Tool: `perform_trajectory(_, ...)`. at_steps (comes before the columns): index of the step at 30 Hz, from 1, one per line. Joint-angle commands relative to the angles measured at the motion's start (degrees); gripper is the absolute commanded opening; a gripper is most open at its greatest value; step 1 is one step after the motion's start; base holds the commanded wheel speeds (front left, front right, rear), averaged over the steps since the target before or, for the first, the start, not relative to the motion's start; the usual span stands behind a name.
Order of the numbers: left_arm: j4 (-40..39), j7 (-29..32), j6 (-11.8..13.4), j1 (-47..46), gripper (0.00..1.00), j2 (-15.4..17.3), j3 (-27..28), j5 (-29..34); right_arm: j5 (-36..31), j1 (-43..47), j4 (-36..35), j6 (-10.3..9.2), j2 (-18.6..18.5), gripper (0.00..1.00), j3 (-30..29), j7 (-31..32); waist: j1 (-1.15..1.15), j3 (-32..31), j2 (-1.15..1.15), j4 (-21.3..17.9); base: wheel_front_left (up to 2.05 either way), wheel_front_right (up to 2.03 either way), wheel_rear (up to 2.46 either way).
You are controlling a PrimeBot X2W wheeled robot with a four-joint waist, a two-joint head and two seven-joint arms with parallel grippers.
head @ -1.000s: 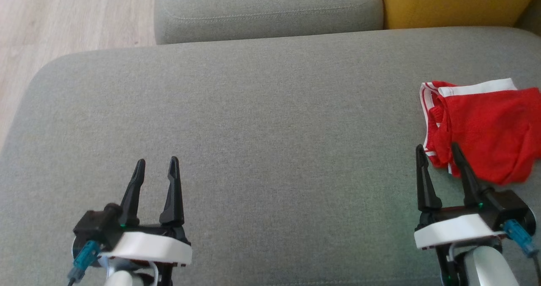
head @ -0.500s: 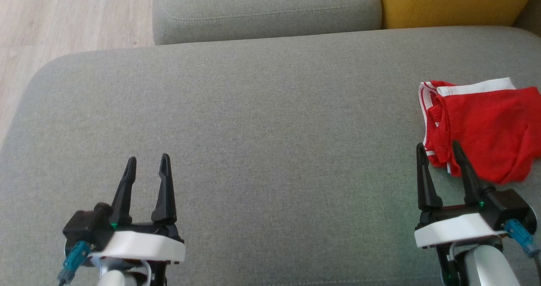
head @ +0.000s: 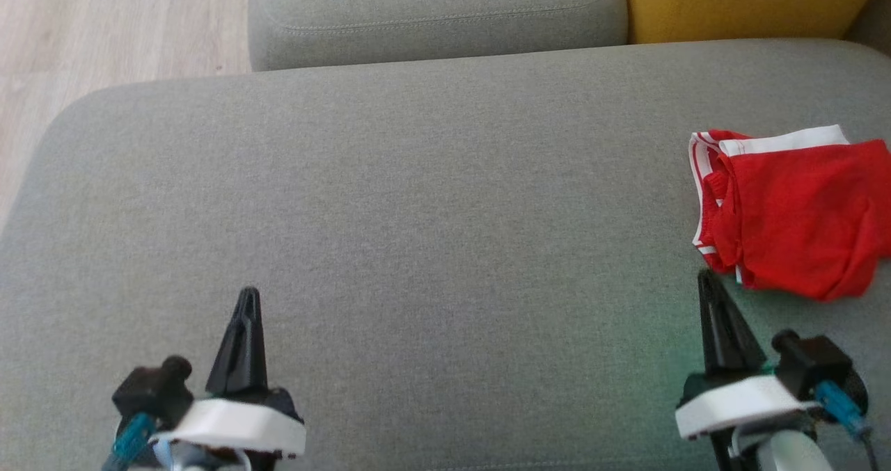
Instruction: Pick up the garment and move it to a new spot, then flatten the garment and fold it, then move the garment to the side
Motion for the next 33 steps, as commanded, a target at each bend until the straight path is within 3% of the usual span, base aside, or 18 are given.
perform_trajectory(1, -1.69, 0.36, -0.14, -1.28, 0.00, 0.10, 0.22, -1.99, 2.39, -1.31, -1.80, 0.00, -0.13, 0.00, -0.16, 0.32, 0.00, -0.03, 0.00, 0.02, 0.00, 0.00, 0.00)
perform_trajectory(33, 1.54, 4.61, -2.15, -3.92, 0.00, 1.16, 2.66, -21.45, 24.83, -2.66, -1.41, 0.03, -1.01, 0.00, -0.99, 4.66, 0.00, -0.32, 0.00, 0.23, 0.00, 0.00, 0.00)
